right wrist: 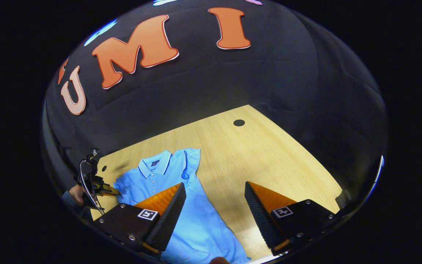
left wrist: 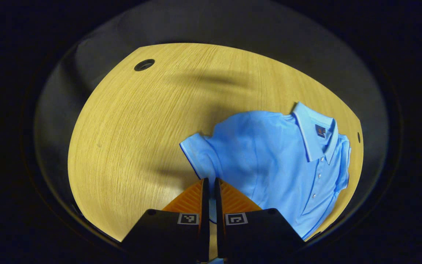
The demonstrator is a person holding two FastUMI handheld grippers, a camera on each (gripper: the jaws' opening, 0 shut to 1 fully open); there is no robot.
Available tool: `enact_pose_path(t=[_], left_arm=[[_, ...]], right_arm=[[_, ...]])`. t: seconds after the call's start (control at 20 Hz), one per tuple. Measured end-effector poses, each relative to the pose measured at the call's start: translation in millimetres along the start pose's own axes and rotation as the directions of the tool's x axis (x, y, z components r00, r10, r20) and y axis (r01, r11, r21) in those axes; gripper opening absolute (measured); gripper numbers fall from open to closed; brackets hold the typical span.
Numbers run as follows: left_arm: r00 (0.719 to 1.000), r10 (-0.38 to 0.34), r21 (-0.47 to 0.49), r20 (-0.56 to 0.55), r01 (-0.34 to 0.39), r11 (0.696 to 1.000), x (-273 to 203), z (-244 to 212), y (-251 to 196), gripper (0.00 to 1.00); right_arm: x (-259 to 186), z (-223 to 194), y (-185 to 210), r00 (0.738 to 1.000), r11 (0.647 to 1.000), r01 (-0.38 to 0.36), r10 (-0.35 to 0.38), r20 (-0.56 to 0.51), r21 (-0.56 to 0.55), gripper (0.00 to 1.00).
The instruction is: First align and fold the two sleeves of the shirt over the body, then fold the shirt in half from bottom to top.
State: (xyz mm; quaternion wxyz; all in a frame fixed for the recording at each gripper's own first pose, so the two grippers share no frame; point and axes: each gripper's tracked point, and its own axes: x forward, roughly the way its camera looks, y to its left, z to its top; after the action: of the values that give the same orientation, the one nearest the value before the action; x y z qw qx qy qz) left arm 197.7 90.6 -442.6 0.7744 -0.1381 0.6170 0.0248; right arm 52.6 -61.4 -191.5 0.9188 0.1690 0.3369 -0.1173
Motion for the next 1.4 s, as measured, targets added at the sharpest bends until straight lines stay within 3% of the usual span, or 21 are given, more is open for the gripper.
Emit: enact_pose_path(t=[0.3,0.6,0.7,0.75,0.8,0.95,1.1,1.25,1.4], left_arm=[[0.983,-0.141,0.146,0.119,0.123,0.982,-27,34,-67,0.13],[0.952,-0.286,0.22,0.106,0.258,0.941,-37,30,-127,0.13],[0.919,-0.386,0.238,0.077,0.359,0.902,-43,20,-149,0.21],[0.904,-0.424,0.237,0.065,0.398,0.886,-47,16,-162,0.39],[0.89,-0.454,0.245,0.056,0.428,0.87,-54,12,-170,0.45],[0.893,-0.442,0.301,0.083,0.401,0.865,-67,4,-162,0.94],[0.893,-0.438,0.317,0.104,0.388,0.865,-88,-13,-150,1.0],[0.916,-0.376,0.299,0.141,0.323,0.898,-107,-37,-122,1.0],[0.921,-0.351,0.278,0.171,0.297,0.913,-132,-79,-102,1.0]], right_arm=[[-14,-8,-23,1.0,0.998,0.023,-0.023,-0.005,0.054,0.98],[-29,-24,-34,0.997,0.993,0.074,-0.075,0.002,0.088,0.98],[-37,-30,-36,0.996,0.991,0.092,-0.093,0.002,0.1,0.98],[-40,-34,-39,0.995,0.989,0.102,-0.103,0.0,0.103,0.98],[-42,-38,-40,0.994,0.988,0.112,-0.113,-0.002,0.106,0.98],[-52,-47,-40,0.994,0.987,0.108,-0.109,-0.005,0.116,0.98],[-55,-60,-38,0.996,0.992,0.084,-0.083,-0.016,0.093,0.98],[-62,-81,-35,0.998,0.998,0.03,-0.027,-0.052,0.059,0.98],[-68,-107,-35,0.995,1.0,-0.029,0.029,-0.1,0.005,0.98]])
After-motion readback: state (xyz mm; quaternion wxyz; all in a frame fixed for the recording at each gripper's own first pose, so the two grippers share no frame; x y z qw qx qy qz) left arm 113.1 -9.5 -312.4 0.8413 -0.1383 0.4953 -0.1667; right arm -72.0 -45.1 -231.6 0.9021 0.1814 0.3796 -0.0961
